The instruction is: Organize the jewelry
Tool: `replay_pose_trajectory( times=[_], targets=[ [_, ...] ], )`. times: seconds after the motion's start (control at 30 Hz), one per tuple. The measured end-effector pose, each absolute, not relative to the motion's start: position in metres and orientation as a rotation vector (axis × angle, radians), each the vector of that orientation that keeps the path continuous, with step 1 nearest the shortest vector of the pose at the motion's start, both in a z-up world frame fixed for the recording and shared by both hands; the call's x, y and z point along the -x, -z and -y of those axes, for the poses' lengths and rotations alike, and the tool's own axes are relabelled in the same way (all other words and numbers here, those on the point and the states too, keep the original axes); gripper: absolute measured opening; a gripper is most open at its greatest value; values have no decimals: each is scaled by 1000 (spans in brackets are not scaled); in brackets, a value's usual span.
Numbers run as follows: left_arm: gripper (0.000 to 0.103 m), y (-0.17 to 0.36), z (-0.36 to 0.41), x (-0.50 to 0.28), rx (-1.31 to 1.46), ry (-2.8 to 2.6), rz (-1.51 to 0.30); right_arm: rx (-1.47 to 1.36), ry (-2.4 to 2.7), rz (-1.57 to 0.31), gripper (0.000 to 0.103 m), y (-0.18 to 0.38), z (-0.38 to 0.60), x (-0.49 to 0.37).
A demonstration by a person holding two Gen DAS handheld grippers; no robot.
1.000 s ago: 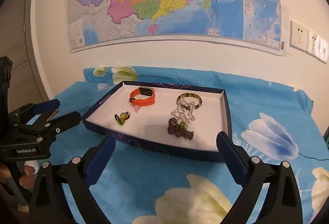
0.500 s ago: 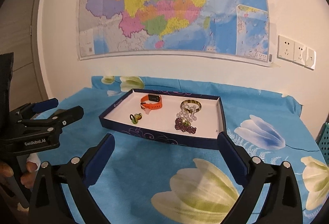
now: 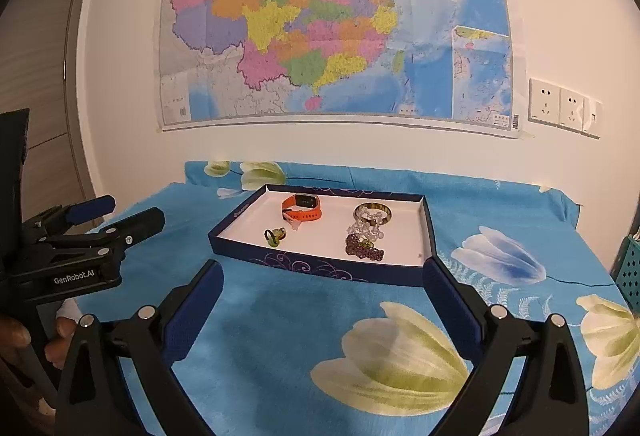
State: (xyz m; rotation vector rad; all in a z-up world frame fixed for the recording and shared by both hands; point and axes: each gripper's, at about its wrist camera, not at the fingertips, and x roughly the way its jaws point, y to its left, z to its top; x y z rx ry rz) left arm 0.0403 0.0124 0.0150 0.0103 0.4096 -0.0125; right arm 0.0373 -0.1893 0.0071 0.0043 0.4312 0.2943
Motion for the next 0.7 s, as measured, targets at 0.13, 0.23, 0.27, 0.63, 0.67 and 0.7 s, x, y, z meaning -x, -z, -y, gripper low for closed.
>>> replay_pose_trajectory(
  times=[0.13,0.23,0.27,0.63,0.67,0.7],
  targets=[
    [97,-16,-14,-37,-13,9,-401,-3,-289,-427,96,-8,189,-34],
    [97,-17,-13,-34,-16,8,-397,-8,-285,-425,96,-8,190,-33],
    [98,-17,-13,-34,-16,7,-397,-10,-283,-425,96,-8,189,-32],
    [98,-17,-14,-30,-15,3,-391,-10,-274,-424,96,-8,192,-29],
    [97,-17,-14,-30,-14,4,-391,-9,-274,-424,96,-8,191,-28],
    [98,-17,-14,-30,-15,4,-392,-8,-272,-424,96,-8,191,-28]
  ],
)
